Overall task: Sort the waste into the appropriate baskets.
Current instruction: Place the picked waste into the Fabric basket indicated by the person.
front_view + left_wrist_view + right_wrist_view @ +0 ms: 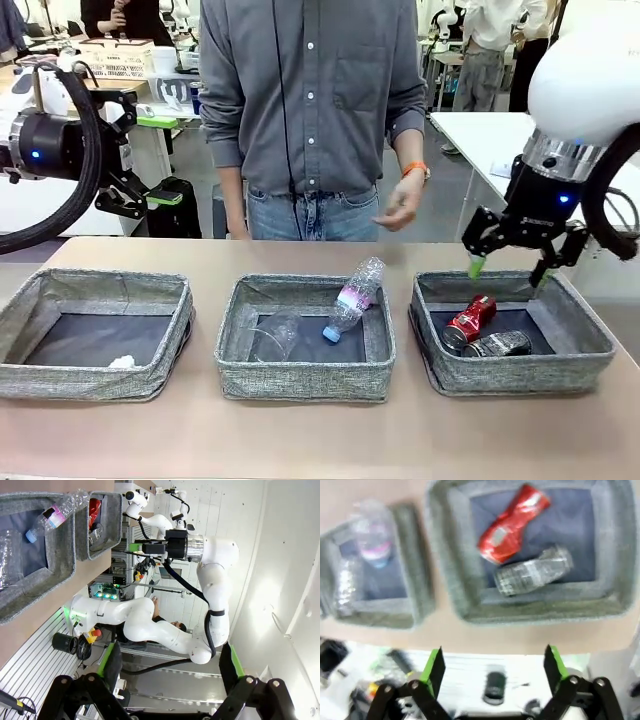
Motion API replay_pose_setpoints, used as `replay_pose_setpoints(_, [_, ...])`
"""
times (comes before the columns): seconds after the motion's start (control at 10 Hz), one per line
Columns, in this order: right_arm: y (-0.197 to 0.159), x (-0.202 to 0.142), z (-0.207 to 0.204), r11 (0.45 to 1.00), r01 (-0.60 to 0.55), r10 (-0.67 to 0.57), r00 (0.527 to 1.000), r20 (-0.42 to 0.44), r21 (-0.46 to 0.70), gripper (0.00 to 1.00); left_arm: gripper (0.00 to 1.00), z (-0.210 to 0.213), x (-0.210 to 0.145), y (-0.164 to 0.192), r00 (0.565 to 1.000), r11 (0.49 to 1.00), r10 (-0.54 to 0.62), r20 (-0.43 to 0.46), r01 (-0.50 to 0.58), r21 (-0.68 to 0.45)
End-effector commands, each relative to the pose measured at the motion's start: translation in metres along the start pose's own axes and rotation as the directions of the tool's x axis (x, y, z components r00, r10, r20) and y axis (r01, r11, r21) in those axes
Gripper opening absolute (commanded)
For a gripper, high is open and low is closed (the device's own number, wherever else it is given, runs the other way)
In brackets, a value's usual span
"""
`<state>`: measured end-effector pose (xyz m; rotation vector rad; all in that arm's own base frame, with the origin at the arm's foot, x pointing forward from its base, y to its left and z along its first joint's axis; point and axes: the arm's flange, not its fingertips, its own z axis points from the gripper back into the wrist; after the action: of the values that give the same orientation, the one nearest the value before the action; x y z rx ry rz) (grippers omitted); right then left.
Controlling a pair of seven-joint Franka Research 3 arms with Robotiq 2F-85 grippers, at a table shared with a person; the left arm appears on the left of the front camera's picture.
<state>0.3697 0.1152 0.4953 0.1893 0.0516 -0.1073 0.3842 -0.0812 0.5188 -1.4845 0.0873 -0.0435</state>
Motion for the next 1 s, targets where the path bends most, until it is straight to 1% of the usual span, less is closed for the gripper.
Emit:
replay_pose_setpoints(0.0, [0.023,-0.001,0.03,0.848,0.05,0.054,0.982,-0.18,0.528,1.0,1.0,-0.002,-0.001,-0.003,1.0,1.0,0.001,0.001,-0.001,-0.017])
replay_pose_setpoints(0.1, [0.032,-0.001,0.043,0.708,0.019,0.147,0.974,-0.174,0.706,1.0,1.0,-0.002,-0.001,-0.003,1.0,1.0,0.001,0.001,-0.001,-0.017])
replay_pose_setpoints(0.2, [0.035,-0.001,0.051,0.524,0.044,0.239,0.951,-0.196,0.851,1.0,1.0,-0.002,-0.001,-0.003,1.0,1.0,0.001,0.001,-0.001,-0.017])
replay_pose_setpoints(0.3, [0.037,-0.001,0.057,0.313,0.075,0.293,0.941,-0.172,0.947,1.0,1.0,-0.002,-0.001,-0.003,1.0,1.0,0.001,0.001,-0.001,-0.017])
replay_pose_setpoints(0.4, [0.04,-0.001,0.056,0.235,0.094,0.308,0.937,-0.166,0.967,1.0,1.0,-0.002,-0.001,-0.003,1.0,1.0,0.001,0.001,-0.001,-0.017])
replay_pose_setpoints(0.5, [0.044,0.001,0.053,0.262,0.132,0.293,0.933,-0.209,0.956,1.0,1.0,-0.002,-0.001,-0.003,1.0,1.0,0.001,0.001,-0.001,-0.017])
replay_pose_setpoints(0.6, [0.047,-0.007,0.072,0.69,-0.022,0.155,0.981,-0.117,0.724,1.0,1.0,-0.002,-0.001,-0.003,1.0,1.0,0.001,0.001,-0.001,-0.017])
replay_pose_setpoints(0.9, [0.047,-0.007,0.072,0.69,-0.022,0.155,0.981,-0.117,0.724,1.0,1.0,-0.002,-0.001,-0.003,1.0,1.0,0.001,0.001,-0.001,-0.017])
